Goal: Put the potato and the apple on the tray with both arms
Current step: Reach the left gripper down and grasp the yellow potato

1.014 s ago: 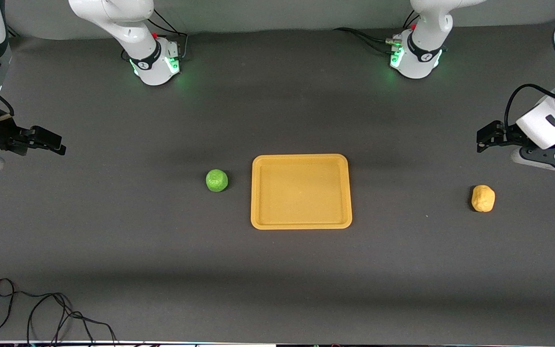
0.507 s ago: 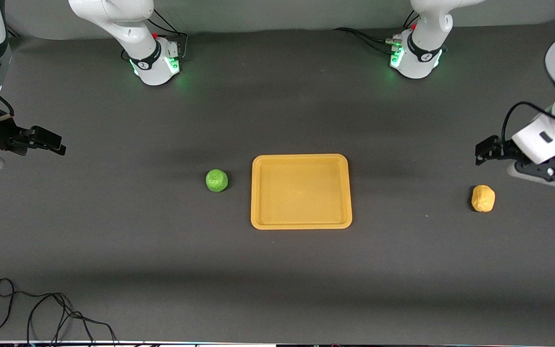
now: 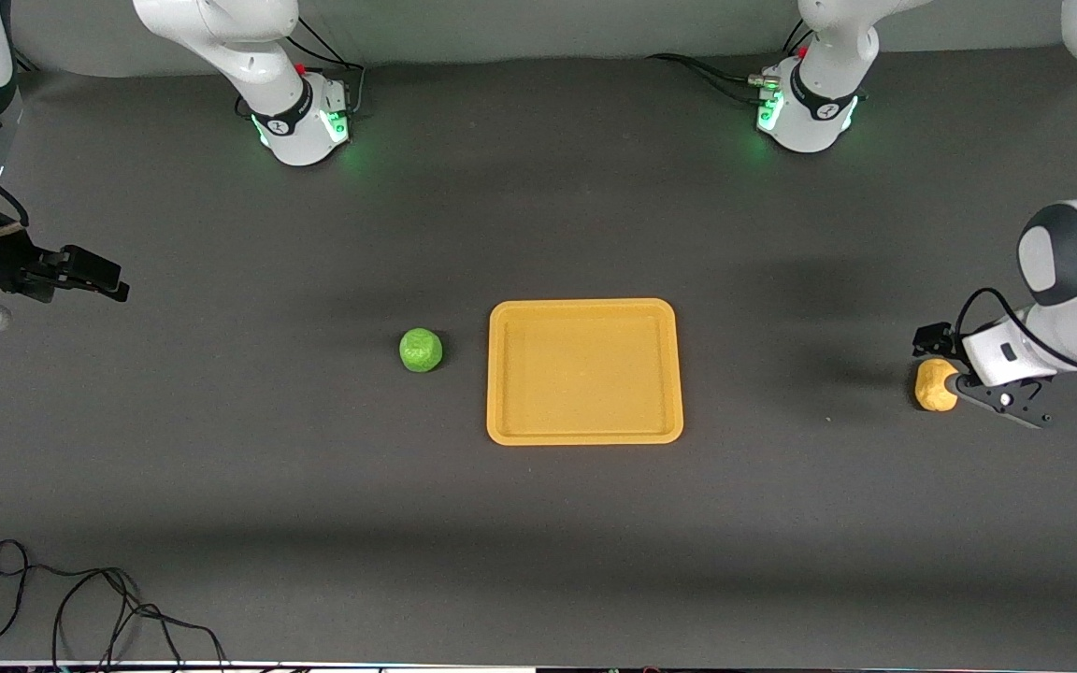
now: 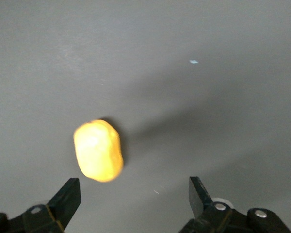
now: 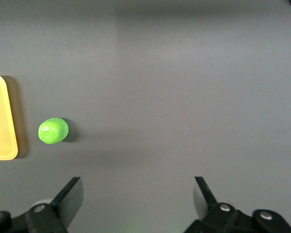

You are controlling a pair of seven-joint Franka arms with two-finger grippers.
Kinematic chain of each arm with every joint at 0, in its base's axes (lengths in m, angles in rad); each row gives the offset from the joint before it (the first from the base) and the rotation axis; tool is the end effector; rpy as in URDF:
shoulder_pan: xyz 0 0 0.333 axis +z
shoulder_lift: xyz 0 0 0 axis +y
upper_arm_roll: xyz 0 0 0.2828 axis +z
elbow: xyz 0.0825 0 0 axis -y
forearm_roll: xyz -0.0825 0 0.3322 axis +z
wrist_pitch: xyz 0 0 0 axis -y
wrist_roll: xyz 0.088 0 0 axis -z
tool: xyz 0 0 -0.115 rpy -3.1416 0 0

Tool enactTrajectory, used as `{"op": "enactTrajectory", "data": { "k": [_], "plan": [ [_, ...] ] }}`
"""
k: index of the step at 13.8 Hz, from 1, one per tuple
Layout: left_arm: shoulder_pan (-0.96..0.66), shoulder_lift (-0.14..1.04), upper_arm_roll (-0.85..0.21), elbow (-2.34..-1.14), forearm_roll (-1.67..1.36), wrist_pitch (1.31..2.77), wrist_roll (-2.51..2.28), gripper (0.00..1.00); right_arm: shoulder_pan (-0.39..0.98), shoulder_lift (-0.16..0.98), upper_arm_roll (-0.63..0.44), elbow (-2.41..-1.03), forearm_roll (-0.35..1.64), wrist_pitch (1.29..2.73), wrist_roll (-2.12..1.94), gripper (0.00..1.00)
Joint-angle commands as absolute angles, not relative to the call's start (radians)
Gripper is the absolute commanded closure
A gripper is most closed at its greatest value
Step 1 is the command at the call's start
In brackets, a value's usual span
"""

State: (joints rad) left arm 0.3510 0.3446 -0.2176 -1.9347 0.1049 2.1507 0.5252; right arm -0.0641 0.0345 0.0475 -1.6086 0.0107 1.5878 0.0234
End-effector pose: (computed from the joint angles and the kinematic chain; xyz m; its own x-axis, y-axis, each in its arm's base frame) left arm 0.5459 0.0826 0.2965 0.8956 -0.4319 -0.1062 -0.4287 -0.9019 0.0532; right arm 0.5109 -0.0076 0.5514 0.9977 -0.0401 -0.0555 -0.0408 -0.9991 -0.0110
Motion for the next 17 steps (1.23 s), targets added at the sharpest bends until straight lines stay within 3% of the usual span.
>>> {"op": "enactTrajectory", "data": {
  "k": [1,3,4,5,9,10,13,17],
  "plan": [
    [0.396,0.458,-0.221,-1.917,0.158,2.282,0.551,0.01,-0.061,0.058,0.041,-1.588,0.02,1.583,0.014,0.0],
    [0.432,0.537,-0.219,-1.917,0.236,2.365,0.551,0.01,-0.064,0.06,0.041,-1.588,0.018,1.585,0.012,0.0],
    [0.454,0.57,-0.219,-1.916,0.241,2.391,0.551,0.08,-0.066,0.06,0.041,-1.588,0.02,1.586,0.012,0.0],
    [0.468,0.595,-0.219,-1.914,0.241,2.402,0.551,0.28,-0.061,0.07,0.041,-1.588,0.02,1.598,0.015,0.0],
    [0.422,0.581,-0.232,-1.907,0.221,2.344,0.442,0.73,-0.051,0.072,0.044,-1.594,0.012,1.63,0.026,0.0],
    [0.39,0.578,-0.241,-1.875,0.218,2.282,0.372,0.78,-0.032,0.071,0.046,-1.601,0.012,1.655,0.029,0.0],
    [0.244,0.578,-0.271,-1.764,0.216,2.12,0.078,0.77,0.026,0.084,0.051,-1.6,0.024,1.683,0.07,0.0],
    [0.076,0.587,-0.34,-1.687,0.093,2.117,-0.213,0.73,0.263,0.126,0.051,-1.594,0.015,1.729,0.389,0.0]
  ]
}}
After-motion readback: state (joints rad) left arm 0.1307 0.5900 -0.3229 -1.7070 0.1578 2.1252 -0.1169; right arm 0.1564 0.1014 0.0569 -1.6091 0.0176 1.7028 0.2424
